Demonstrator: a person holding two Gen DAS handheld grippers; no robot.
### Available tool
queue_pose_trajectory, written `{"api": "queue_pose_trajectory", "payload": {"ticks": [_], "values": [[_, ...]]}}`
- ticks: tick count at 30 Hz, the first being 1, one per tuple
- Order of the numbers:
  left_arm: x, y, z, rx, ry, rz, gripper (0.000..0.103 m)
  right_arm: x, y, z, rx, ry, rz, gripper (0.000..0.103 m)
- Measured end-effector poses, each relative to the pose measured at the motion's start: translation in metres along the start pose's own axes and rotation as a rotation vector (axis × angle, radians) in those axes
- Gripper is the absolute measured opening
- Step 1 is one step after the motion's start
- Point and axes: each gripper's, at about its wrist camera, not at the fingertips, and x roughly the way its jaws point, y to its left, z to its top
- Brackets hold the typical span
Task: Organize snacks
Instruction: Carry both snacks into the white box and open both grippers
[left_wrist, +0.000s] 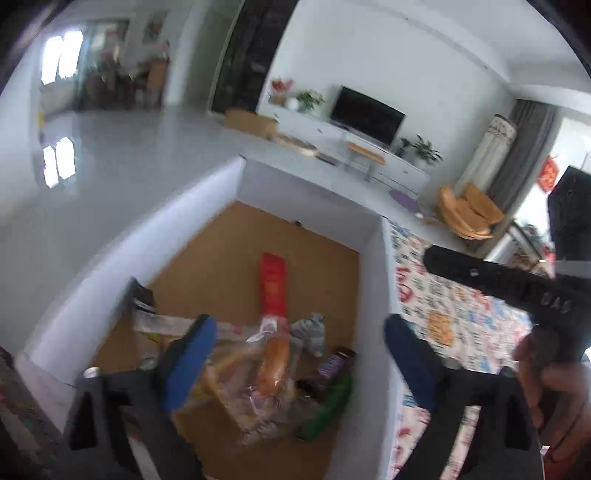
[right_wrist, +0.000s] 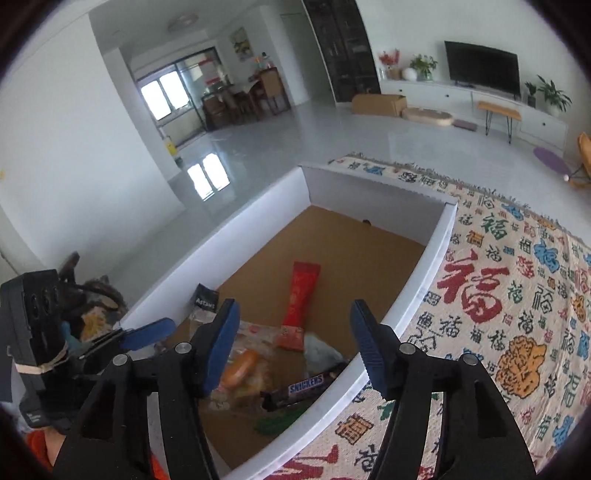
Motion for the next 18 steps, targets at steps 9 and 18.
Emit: {"api": "queue_pose_trajectory", "payload": {"ticks": [9,18], "values": [[-0.001,-0.005,-0.005,0.05,-0.058,0.282,0.1,-0.019,0.003,-0.013,-0.02,-0.012,-0.067,0.071],[-0.011,0.012,-0.011,0.047,-0.056,0.487,0.1,-0.007,0.032,-0.033,-0.096,0.06,-0.113,0.073]]}}
